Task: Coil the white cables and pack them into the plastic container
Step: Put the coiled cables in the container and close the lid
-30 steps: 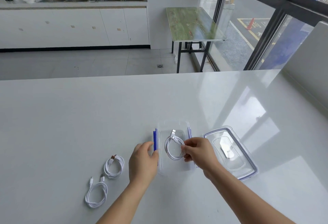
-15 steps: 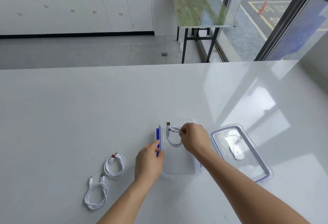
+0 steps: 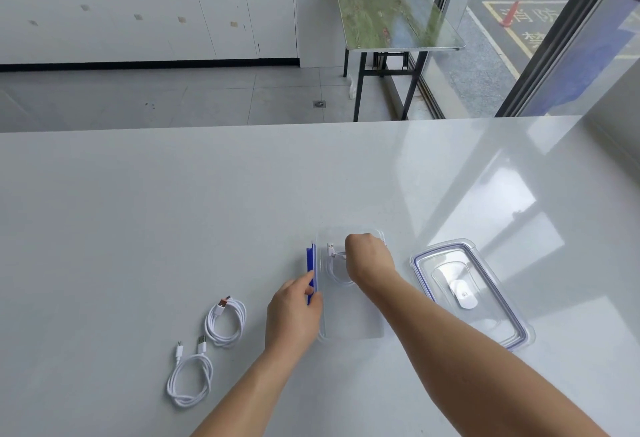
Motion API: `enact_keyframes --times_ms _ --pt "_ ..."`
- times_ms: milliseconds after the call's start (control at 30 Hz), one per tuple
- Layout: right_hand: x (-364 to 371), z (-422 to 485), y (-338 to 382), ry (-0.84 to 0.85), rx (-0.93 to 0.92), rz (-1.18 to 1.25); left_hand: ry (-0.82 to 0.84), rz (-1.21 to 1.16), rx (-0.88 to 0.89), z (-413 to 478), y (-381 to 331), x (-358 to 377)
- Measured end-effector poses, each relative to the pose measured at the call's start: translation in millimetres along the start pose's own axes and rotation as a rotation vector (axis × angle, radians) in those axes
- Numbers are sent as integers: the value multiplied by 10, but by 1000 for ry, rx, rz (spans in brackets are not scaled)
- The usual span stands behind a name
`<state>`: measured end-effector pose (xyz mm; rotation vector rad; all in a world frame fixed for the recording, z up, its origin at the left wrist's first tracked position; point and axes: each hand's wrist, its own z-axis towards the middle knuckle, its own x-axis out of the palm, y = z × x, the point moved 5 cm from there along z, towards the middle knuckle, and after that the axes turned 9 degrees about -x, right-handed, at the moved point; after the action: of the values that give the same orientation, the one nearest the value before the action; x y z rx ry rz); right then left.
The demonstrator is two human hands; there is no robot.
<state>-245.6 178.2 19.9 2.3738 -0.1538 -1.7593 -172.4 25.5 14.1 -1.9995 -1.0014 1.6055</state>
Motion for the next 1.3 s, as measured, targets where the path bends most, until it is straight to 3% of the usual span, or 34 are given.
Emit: enact_keyframes --times_ms 600,867,1100,1300 --pt "26 -19 -4 -2 -66 -67 25 -41 -31 31 49 28" --pt "-141 -163 -110 -142 -49 25 40 -117 -117 -3 82 -21" --pt "-314 -463 -31 -245 -87 244 -104 -126 -122 -240 336 -396" --pt "-442 -794 686 -267 -265 345 -275 -119 -267 -702 1072 -1012"
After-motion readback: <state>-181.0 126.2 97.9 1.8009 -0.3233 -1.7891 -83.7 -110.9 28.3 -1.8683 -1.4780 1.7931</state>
